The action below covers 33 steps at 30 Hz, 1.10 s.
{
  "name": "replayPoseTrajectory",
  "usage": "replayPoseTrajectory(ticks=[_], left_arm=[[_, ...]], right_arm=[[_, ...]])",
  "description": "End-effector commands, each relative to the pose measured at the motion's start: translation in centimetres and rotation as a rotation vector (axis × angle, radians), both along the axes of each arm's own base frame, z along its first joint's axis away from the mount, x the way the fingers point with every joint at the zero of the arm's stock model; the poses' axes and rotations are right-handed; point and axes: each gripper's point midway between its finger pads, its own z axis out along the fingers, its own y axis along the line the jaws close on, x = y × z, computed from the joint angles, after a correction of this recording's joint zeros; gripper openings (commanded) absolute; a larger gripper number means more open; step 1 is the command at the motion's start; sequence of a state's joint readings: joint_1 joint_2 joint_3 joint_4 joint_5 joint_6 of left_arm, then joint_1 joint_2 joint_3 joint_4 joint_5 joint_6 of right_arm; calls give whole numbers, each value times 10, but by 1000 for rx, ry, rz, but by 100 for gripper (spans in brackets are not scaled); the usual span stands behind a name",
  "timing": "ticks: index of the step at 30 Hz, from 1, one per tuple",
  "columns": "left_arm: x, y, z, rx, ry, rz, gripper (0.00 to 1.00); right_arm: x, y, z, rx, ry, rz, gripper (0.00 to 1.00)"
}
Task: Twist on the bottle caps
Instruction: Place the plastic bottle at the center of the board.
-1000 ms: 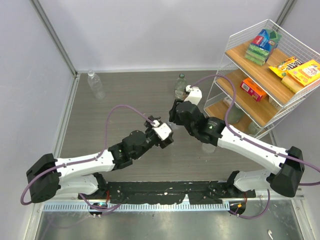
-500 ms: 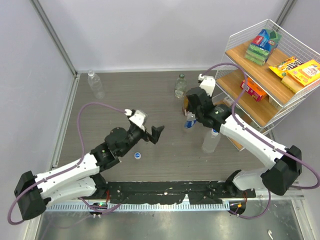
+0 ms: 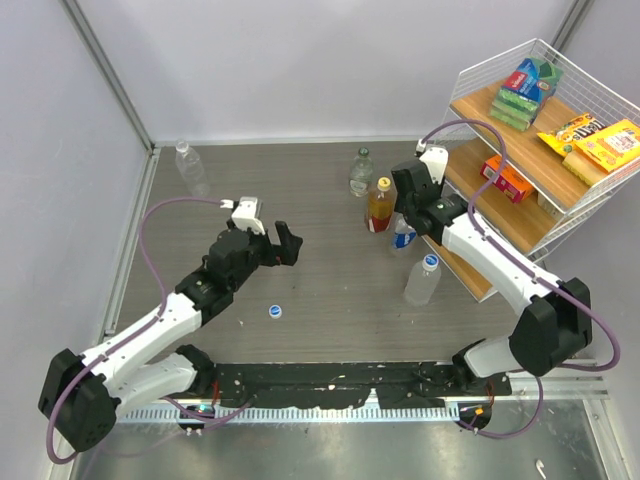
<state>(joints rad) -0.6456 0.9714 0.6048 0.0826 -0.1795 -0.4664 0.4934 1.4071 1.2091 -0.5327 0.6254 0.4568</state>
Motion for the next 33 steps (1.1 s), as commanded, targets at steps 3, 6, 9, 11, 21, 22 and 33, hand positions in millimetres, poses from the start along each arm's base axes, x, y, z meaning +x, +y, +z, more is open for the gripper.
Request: replayPoseTrajectory(ticks=[3, 6, 9, 11, 21, 22, 33], left_arm=[[-3, 3, 20, -45, -13, 12, 100], [-2, 9, 22, -27, -17, 34, 100], [-3, 13, 22, -19, -20, 45, 100], [-3, 13, 22, -23, -27, 48, 100], [1, 7, 19, -38, -16, 44, 100], [1, 5, 20, -47, -17, 36, 100], [-2, 6, 19, -60, -11, 36, 100]], right_arm=[[10, 3, -9, 20, -27, 8, 11], [9, 1, -17, 24, -14, -1, 19], [10, 1, -19, 18, -8, 0, 30], [10, 4, -19, 18, 0, 23, 44], [7, 6, -5, 29, -22, 55, 82], [8, 7, -2, 37, -33, 63, 83], [9, 16, 41, 28, -124, 177, 85]])
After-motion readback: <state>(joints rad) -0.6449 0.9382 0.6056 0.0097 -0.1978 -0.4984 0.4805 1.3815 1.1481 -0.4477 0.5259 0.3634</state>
